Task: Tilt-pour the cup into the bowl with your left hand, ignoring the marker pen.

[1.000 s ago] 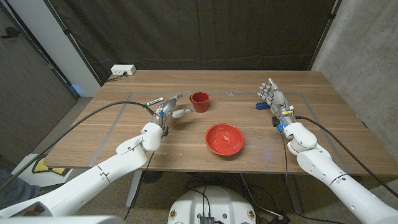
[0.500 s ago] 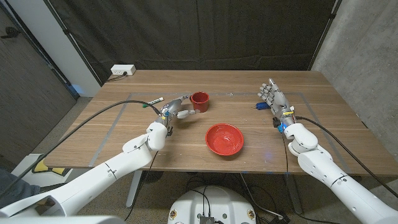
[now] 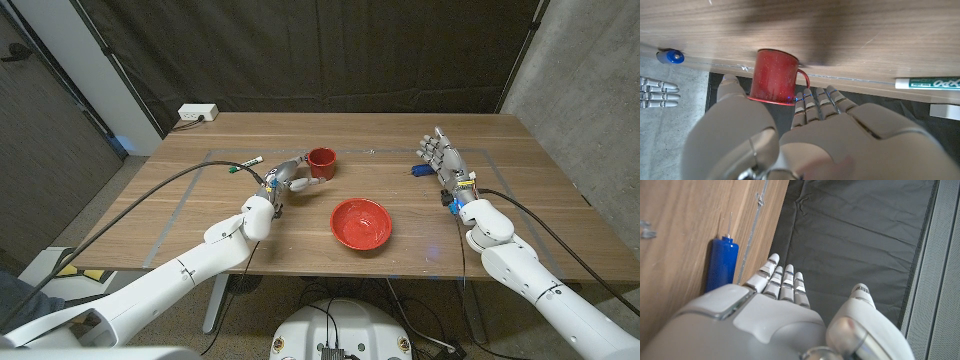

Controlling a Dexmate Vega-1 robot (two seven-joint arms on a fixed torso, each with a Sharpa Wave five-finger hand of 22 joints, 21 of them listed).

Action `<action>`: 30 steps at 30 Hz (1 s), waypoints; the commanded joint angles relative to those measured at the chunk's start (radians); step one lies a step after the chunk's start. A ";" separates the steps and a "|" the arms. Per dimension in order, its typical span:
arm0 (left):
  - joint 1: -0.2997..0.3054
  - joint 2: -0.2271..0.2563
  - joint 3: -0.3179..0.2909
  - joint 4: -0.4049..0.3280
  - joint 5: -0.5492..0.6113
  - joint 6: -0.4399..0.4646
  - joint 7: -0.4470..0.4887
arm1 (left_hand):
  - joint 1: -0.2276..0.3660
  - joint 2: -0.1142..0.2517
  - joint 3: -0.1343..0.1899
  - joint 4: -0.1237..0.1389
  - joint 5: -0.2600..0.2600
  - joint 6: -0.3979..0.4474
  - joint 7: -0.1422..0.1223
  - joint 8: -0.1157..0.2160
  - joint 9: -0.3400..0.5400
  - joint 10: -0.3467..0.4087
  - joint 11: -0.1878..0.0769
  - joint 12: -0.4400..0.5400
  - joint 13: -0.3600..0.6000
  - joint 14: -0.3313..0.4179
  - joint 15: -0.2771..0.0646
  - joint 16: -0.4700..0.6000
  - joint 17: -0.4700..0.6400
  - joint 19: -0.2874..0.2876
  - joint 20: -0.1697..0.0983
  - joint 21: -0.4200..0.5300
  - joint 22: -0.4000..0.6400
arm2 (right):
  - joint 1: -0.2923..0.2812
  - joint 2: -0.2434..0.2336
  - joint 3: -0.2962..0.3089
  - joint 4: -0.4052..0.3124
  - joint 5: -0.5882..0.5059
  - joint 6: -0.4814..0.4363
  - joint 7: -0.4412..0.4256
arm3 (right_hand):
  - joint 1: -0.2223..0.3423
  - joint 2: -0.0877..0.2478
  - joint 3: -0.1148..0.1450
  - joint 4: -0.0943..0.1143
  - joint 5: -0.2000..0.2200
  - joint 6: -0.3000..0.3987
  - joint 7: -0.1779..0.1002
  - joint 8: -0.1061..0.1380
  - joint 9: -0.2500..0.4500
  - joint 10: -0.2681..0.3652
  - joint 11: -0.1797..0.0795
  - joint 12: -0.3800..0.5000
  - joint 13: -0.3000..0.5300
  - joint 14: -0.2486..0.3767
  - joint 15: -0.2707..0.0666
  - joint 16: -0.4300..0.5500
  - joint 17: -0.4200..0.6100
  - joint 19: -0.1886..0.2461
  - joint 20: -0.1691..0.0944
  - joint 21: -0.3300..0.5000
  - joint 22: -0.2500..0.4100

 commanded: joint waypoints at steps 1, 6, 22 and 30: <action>-0.012 -0.006 0.010 0.028 -0.008 0.009 -0.014 | 0.006 -0.003 -0.001 -0.001 0.001 0.010 0.001 0.002 0.003 0.010 -0.001 0.002 0.003 0.009 -0.005 0.006 0.005 0.005 -0.001 0.001 0.004 | -0.007 0.005 0.002 0.002 0.001 0.003 -0.007 | 0.000 0.003 -0.004 -0.001 0.007 0.007 -0.001 0.004 0.002 0.011 -0.001 0.007 0.003 0.011 0.000 0.004 0.003 0.005 0.006 0.001 0.004; -0.025 -0.009 0.011 0.046 -0.011 -0.011 -0.011 | 0.006 -0.002 -0.002 -0.001 0.001 0.013 0.001 0.002 0.003 0.011 -0.003 0.001 0.003 0.010 -0.004 0.005 0.005 0.005 -0.001 0.000 0.004 | -0.006 0.009 0.000 0.001 -0.005 0.005 -0.015 | 0.000 0.003 -0.005 -0.001 0.007 0.006 -0.002 0.004 0.002 0.012 -0.001 0.008 0.003 0.012 0.000 0.004 0.002 0.005 0.005 0.001 0.004; -0.052 -0.018 0.030 0.086 -0.014 -0.063 -0.031 | 0.005 0.002 -0.004 0.001 0.000 0.017 -0.002 -0.001 0.003 0.012 -0.004 -0.002 0.003 0.010 -0.005 0.002 0.005 0.003 0.002 -0.003 0.004 | -0.023 0.008 -0.001 -0.021 -0.018 -0.004 -0.043 | 0.001 0.004 -0.005 -0.002 0.007 0.007 -0.002 0.004 0.002 0.016 0.001 0.009 0.003 0.014 0.002 0.004 0.002 0.007 0.006 0.002 0.004; -0.043 -0.011 0.016 0.075 -0.013 -0.065 -0.015 | 0.005 0.004 -0.005 0.002 0.000 0.019 -0.003 -0.002 0.003 0.013 -0.006 -0.003 0.003 0.010 -0.005 0.001 0.005 0.003 0.003 -0.004 0.004 | -0.026 0.009 -0.004 -0.026 -0.020 -0.009 -0.045 | 0.001 0.005 -0.005 -0.002 0.007 0.007 -0.003 0.004 0.002 0.017 0.000 0.009 0.003 0.013 0.002 0.004 0.002 0.008 0.006 0.002 0.004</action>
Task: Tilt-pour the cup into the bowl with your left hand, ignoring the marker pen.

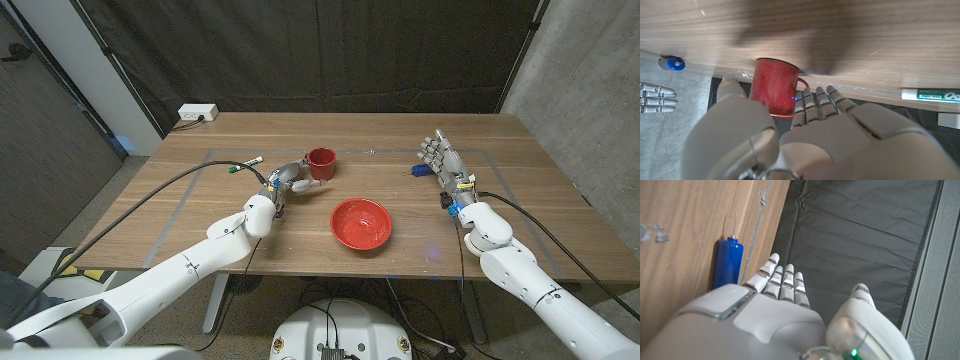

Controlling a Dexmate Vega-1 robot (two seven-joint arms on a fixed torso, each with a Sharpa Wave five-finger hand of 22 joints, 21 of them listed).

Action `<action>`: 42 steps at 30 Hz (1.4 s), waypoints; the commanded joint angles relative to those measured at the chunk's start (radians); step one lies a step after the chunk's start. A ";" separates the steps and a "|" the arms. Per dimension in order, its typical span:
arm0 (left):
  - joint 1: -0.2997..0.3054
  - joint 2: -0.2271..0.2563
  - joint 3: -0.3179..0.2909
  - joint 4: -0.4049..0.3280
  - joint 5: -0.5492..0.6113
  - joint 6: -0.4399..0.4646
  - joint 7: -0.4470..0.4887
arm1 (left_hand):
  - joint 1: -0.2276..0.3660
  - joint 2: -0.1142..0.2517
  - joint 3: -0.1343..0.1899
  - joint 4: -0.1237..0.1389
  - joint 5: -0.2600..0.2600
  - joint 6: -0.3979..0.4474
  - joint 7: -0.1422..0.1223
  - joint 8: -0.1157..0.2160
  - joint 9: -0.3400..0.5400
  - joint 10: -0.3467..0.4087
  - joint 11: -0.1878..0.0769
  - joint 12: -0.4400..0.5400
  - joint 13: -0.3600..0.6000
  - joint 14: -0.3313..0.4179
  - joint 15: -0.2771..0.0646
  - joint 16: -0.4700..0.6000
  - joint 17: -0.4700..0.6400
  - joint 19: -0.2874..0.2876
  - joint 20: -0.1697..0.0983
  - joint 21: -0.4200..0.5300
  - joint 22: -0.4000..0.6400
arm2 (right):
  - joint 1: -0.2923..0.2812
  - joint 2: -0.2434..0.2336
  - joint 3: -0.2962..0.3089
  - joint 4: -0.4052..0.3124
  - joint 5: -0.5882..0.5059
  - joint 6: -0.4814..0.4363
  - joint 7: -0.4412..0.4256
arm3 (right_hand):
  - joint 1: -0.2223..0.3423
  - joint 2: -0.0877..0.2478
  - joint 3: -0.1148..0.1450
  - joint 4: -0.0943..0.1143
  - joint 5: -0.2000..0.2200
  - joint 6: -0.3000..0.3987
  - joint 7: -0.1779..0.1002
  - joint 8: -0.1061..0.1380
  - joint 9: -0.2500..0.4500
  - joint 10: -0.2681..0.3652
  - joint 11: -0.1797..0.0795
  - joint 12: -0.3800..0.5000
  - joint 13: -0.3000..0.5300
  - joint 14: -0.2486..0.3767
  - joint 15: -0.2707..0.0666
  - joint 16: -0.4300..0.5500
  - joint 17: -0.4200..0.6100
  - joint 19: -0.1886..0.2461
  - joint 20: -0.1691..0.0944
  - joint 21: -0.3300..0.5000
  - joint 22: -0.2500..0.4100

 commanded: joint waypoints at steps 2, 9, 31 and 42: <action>0.007 0.008 -0.017 -0.005 -0.002 -0.011 0.018 | 0.006 0.005 -0.002 0.000 0.000 0.009 0.000 -0.002 0.003 0.008 0.001 -0.003 0.003 0.006 -0.001 0.001 0.005 0.003 0.003 -0.004 0.004 | -0.008 0.001 -0.005 -0.012 -0.006 -0.009 -0.008 | 0.001 0.006 -0.005 -0.002 0.007 0.007 -0.002 0.004 0.002 0.008 0.001 0.009 0.003 0.008 -0.004 0.004 0.002 0.005 0.002 0.002 0.004; 0.011 0.006 -0.030 -0.004 0.013 -0.009 0.060 | 0.006 0.007 -0.003 0.000 0.000 0.010 0.000 -0.004 0.003 0.009 0.000 -0.005 0.003 0.006 -0.001 0.000 0.005 0.004 0.004 -0.004 0.004 | -0.009 0.000 -0.009 -0.016 -0.009 -0.011 -0.009 | 0.002 0.006 -0.005 -0.003 0.007 0.007 -0.003 0.004 0.002 0.008 0.001 0.009 0.003 0.009 -0.004 0.004 0.002 0.005 0.003 0.002 0.004; -0.038 -0.023 0.002 0.045 0.043 -0.041 0.041 | 0.011 0.010 -0.007 0.000 -0.001 -0.006 -0.004 -0.017 0.004 -0.002 -0.006 -0.015 0.004 -0.009 -0.001 -0.008 0.005 -0.011 0.008 -0.012 0.004 | -0.042 -0.015 0.004 -0.044 -0.008 -0.013 -0.021 | 0.002 0.005 -0.007 -0.004 0.007 0.007 -0.003 0.003 0.002 0.008 0.002 0.008 0.004 0.009 -0.003 0.004 0.002 0.006 0.003 0.002 0.004; -0.024 -0.029 0.003 0.044 0.041 -0.022 0.048 | 0.012 0.012 -0.009 0.000 -0.001 -0.012 -0.004 -0.022 0.004 -0.013 -0.006 -0.021 0.004 -0.021 -0.002 -0.013 0.005 -0.022 0.011 -0.017 0.004 | -0.038 -0.021 0.004 -0.042 -0.002 -0.024 -0.011 | 0.002 0.006 -0.007 -0.004 0.007 0.007 -0.005 0.003 0.002 0.009 0.004 0.008 0.004 0.010 -0.003 0.004 0.002 0.006 0.003 0.002 0.004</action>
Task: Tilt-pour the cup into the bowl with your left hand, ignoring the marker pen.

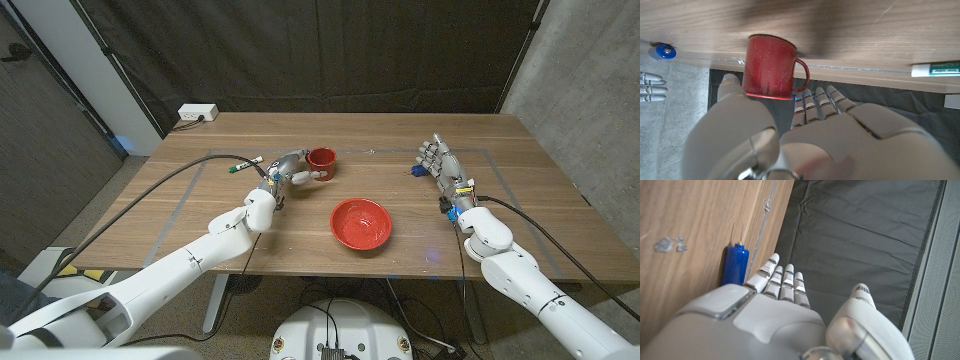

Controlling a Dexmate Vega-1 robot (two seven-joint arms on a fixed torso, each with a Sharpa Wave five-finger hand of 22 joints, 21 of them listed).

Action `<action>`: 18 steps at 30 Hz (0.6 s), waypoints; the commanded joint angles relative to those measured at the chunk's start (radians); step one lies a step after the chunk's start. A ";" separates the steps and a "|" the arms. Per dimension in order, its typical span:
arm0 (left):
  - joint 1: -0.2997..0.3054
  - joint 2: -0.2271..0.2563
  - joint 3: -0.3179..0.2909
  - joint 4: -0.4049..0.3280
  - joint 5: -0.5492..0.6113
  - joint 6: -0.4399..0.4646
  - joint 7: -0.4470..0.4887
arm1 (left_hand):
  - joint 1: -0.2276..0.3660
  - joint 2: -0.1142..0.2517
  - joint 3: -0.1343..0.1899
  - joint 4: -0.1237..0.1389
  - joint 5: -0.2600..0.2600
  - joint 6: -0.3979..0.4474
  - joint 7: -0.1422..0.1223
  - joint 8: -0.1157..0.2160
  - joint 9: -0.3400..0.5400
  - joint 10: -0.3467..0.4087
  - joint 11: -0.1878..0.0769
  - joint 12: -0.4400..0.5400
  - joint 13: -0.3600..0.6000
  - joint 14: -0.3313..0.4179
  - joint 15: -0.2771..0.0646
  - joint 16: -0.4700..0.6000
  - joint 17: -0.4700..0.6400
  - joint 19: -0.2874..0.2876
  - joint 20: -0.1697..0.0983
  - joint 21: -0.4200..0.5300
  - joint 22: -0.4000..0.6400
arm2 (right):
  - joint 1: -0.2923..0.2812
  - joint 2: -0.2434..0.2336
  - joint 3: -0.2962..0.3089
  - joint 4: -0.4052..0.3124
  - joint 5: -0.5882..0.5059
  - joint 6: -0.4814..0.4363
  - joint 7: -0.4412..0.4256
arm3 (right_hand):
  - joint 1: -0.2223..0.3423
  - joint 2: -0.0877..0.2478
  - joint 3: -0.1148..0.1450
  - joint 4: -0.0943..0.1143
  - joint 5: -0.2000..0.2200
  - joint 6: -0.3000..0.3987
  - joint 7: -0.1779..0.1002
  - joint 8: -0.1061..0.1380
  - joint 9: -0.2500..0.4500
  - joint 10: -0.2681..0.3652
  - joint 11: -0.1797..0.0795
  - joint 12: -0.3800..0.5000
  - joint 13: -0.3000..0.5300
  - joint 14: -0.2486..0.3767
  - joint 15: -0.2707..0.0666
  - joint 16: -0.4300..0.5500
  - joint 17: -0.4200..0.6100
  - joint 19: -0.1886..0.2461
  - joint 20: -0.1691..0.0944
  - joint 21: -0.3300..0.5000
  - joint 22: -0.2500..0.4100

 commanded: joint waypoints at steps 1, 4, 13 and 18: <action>0.007 -0.008 0.003 0.006 0.000 0.014 0.003 | 0.001 0.001 -0.009 0.001 -0.001 -0.009 0.000 -0.005 0.004 -0.010 -0.002 -0.003 0.004 -0.012 0.002 -0.004 0.005 -0.007 0.001 -0.004 0.004 | 0.000 -0.006 0.002 -0.001 0.008 -0.012 0.007 | 0.002 0.006 -0.001 0.001 0.007 0.008 -0.004 0.004 0.002 0.006 0.000 0.008 0.004 0.010 -0.003 0.004 0.002 0.006 0.003 0.002 0.004; 0.011 -0.008 0.002 0.004 -0.001 0.023 0.006 | 0.001 0.002 -0.010 0.001 -0.001 -0.012 -0.001 -0.007 0.004 -0.017 0.000 -0.006 0.004 -0.019 0.003 -0.007 0.005 -0.014 0.003 -0.007 0.004 | 0.005 -0.005 0.000 0.004 0.010 -0.014 0.012 | 0.002 0.006 -0.002 0.002 0.007 0.008 -0.005 0.004 0.002 0.006 0.000 0.008 0.004 0.011 -0.002 0.004 0.002 0.006 0.003 0.002 0.004; -0.004 -0.009 0.013 0.019 0.014 0.029 0.006 | -0.001 0.004 -0.014 0.004 -0.001 -0.031 -0.001 -0.016 0.005 -0.037 0.003 -0.014 0.005 -0.039 0.006 -0.011 0.006 -0.034 0.007 -0.013 0.004 | 0.017 -0.007 -0.007 0.012 0.014 -0.024 0.024 | 0.002 0.006 -0.002 0.001 0.007 0.008 -0.005 0.004 0.002 0.006 -0.001 0.008 0.004 0.010 -0.003 0.004 0.002 0.006 0.004 0.002 0.004; -0.010 -0.004 0.013 0.008 0.030 0.026 0.018 | -0.002 0.005 -0.016 0.005 -0.002 -0.043 -0.001 -0.021 0.005 -0.048 -0.001 -0.018 0.005 -0.051 0.007 -0.013 0.006 -0.043 0.010 -0.015 0.004 | 0.019 -0.005 -0.008 0.016 0.015 -0.021 0.026 | 0.002 0.007 -0.002 0.001 0.007 0.007 -0.005 0.003 0.002 0.006 -0.002 0.008 0.004 0.011 -0.003 0.004 0.002 0.006 0.004 0.002 0.004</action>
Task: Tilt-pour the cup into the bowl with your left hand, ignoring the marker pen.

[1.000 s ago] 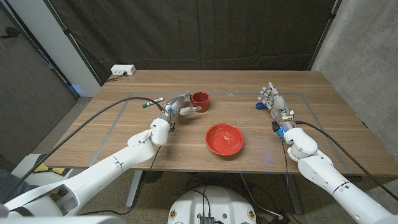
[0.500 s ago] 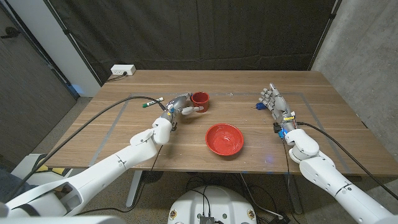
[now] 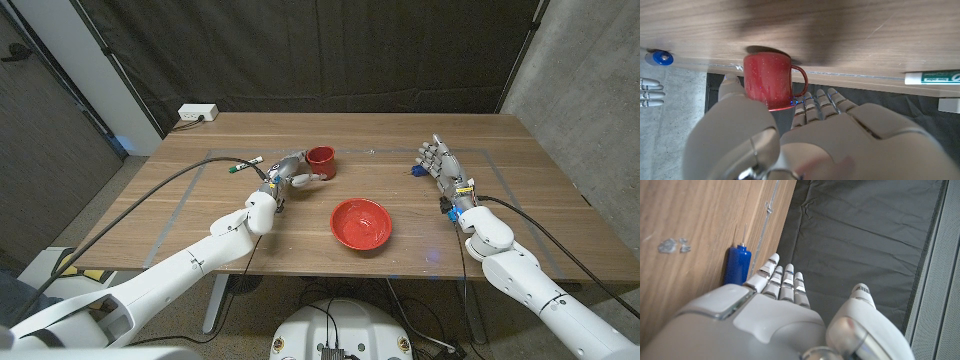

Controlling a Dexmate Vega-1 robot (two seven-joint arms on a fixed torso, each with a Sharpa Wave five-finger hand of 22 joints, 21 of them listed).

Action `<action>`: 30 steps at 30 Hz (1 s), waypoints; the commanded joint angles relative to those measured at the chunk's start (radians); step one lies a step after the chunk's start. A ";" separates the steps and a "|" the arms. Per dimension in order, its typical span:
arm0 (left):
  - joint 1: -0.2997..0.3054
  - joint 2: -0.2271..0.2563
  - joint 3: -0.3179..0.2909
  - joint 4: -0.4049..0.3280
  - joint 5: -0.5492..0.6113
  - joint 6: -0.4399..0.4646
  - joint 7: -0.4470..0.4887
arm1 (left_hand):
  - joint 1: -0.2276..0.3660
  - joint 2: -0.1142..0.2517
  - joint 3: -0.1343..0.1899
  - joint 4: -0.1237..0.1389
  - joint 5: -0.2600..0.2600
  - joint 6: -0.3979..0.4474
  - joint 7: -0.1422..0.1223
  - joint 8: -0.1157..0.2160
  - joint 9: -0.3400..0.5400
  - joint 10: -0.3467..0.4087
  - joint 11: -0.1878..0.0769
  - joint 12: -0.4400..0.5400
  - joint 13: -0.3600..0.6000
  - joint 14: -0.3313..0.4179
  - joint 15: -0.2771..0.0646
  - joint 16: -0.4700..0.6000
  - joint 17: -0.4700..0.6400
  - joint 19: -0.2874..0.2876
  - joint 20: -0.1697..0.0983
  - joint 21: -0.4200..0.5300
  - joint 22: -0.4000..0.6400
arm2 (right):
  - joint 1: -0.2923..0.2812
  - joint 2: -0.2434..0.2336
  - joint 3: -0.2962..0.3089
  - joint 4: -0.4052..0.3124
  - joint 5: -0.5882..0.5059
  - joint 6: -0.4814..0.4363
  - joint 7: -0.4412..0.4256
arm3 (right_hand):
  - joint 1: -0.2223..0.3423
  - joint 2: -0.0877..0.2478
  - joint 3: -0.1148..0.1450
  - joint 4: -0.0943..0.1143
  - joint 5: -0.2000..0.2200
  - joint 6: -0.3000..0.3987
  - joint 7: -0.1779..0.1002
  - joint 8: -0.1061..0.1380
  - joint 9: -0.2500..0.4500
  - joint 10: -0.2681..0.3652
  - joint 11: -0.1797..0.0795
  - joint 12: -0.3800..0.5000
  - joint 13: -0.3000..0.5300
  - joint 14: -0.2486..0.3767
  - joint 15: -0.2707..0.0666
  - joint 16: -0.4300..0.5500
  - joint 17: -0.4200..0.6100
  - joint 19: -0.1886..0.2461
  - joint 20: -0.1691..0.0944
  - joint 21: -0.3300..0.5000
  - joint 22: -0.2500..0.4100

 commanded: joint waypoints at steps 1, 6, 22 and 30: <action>-0.012 0.003 0.004 -0.006 0.024 0.002 0.020 | -0.003 0.005 -0.008 -0.001 -0.002 -0.008 -0.002 -0.008 0.004 -0.010 -0.001 -0.001 0.005 -0.011 0.002 -0.002 0.006 -0.008 0.000 -0.003 0.004 | 0.009 0.001 -0.006 0.012 0.006 -0.004 0.011 | 0.002 0.007 -0.002 0.001 0.007 0.007 -0.006 0.003 0.002 0.005 -0.003 0.008 0.004 0.011 -0.003 0.004 0.003 0.006 0.004 0.002 0.004; -0.006 0.011 -0.001 -0.030 0.036 -0.001 0.030 | -0.004 0.005 -0.009 0.000 -0.002 -0.010 -0.002 -0.009 0.005 -0.012 -0.003 -0.001 0.005 -0.013 0.003 -0.001 0.006 -0.011 0.000 -0.003 0.004 | 0.006 0.000 -0.006 0.014 0.009 -0.002 0.013 | 0.002 0.007 -0.002 0.001 0.007 0.008 -0.005 0.004 0.002 0.006 -0.002 0.008 0.004 0.011 -0.003 0.004 0.003 0.006 0.004 0.002 0.004; 0.088 0.069 -0.052 -0.182 0.065 0.077 0.045 | -0.008 0.006 -0.014 0.003 -0.002 -0.024 0.000 -0.014 0.005 -0.025 0.002 -0.004 0.005 -0.024 0.008 0.000 0.006 -0.021 0.003 -0.004 0.004 | 0.003 0.001 -0.002 0.022 0.011 0.014 0.020 | 0.001 0.008 -0.003 0.001 0.006 0.008 -0.006 0.004 0.003 0.006 -0.002 0.008 0.004 0.011 -0.003 0.004 0.003 0.006 0.003 0.001 0.004; 0.123 0.079 -0.072 -0.199 0.050 0.121 0.041 | -0.008 0.006 -0.016 0.004 -0.002 -0.025 0.002 -0.013 0.005 -0.025 0.002 -0.003 0.005 -0.025 0.006 0.001 0.006 -0.024 0.003 -0.003 0.004 | 0.021 0.007 -0.008 0.039 0.014 0.015 0.035 | 0.000 0.008 -0.004 0.001 0.006 0.008 -0.005 0.003 0.003 0.006 -0.001 0.008 0.004 0.011 -0.003 0.004 0.003 0.006 0.004 0.001 0.004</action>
